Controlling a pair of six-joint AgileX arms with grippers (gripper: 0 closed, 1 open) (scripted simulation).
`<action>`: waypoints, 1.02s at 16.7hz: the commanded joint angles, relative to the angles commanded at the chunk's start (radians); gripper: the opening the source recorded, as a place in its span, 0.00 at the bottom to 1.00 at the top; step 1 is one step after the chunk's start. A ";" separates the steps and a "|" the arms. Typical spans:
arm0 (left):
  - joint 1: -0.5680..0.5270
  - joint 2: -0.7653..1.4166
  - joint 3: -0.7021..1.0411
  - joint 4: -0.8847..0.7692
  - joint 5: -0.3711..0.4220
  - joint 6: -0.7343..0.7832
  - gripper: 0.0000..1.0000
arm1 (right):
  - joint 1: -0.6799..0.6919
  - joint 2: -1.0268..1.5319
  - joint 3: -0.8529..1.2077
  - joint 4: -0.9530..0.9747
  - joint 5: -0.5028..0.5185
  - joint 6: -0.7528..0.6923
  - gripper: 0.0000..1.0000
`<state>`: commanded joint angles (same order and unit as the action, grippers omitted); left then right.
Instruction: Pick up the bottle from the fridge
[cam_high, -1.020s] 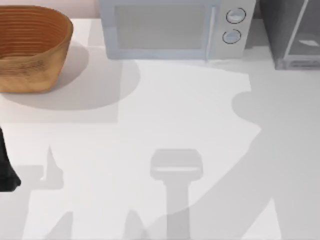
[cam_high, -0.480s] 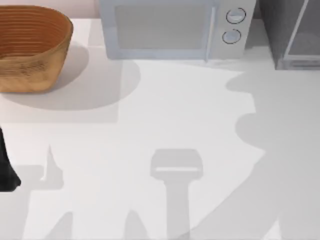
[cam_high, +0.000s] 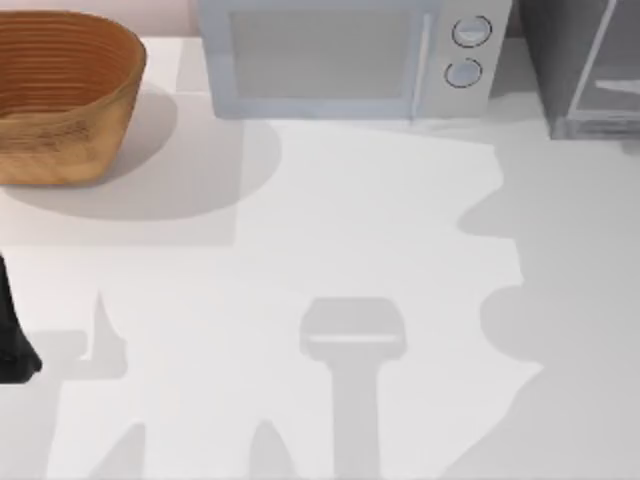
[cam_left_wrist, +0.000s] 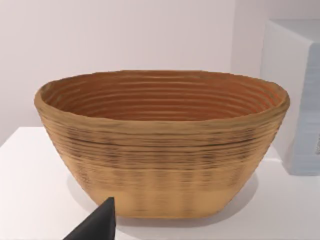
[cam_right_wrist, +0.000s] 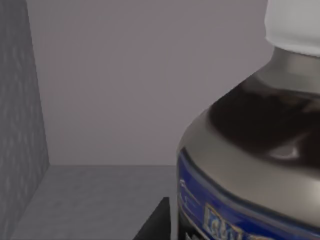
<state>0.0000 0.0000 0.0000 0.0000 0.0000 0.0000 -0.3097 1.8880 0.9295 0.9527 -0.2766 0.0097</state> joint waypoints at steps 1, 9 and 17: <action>0.000 0.000 0.000 0.000 0.000 0.000 1.00 | 0.000 0.000 0.000 0.000 0.000 0.000 0.00; 0.000 0.000 0.000 0.000 0.000 0.000 1.00 | 0.032 -0.159 -0.082 -0.089 0.027 -0.006 0.00; 0.000 0.000 0.000 0.000 0.000 0.000 1.00 | 0.119 -0.719 -0.358 -0.371 0.110 -0.014 0.00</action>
<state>0.0000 0.0000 0.0000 0.0000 0.0000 0.0000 -0.1904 1.1691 0.5711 0.5819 -0.1664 -0.0040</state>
